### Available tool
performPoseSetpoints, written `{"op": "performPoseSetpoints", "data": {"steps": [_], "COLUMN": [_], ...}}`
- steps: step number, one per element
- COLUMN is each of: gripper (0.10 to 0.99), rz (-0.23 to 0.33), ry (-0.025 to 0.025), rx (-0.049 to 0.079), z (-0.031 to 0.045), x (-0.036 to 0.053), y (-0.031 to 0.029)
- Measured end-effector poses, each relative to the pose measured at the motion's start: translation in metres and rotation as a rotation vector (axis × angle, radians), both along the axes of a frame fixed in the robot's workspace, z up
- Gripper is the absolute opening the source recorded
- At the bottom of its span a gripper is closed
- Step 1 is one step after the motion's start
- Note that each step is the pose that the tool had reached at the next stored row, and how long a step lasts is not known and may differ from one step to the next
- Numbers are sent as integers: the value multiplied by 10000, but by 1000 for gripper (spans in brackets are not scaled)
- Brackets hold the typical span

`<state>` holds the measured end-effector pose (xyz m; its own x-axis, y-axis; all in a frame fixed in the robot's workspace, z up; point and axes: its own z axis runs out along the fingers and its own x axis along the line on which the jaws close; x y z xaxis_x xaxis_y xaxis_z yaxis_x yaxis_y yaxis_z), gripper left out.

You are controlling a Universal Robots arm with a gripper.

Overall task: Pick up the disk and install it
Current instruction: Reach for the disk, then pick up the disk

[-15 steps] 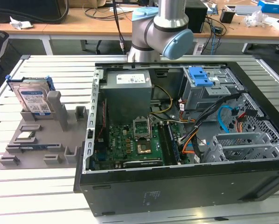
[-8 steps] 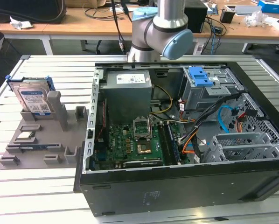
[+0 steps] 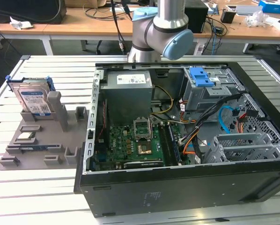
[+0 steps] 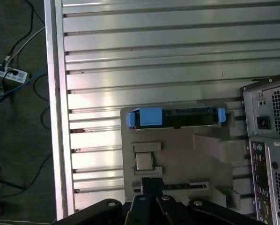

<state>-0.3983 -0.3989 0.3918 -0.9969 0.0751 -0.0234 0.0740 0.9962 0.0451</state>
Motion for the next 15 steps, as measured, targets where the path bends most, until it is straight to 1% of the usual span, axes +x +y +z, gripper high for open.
{"op": "performPoseSetpoints", "data": {"steps": [13,15], "gripper": [106,106], "rz": [0,154], "ry": [1,1], "rx": [0,-1], "z": [0,0], "x": [-9,-10], "y": [0,1]}}
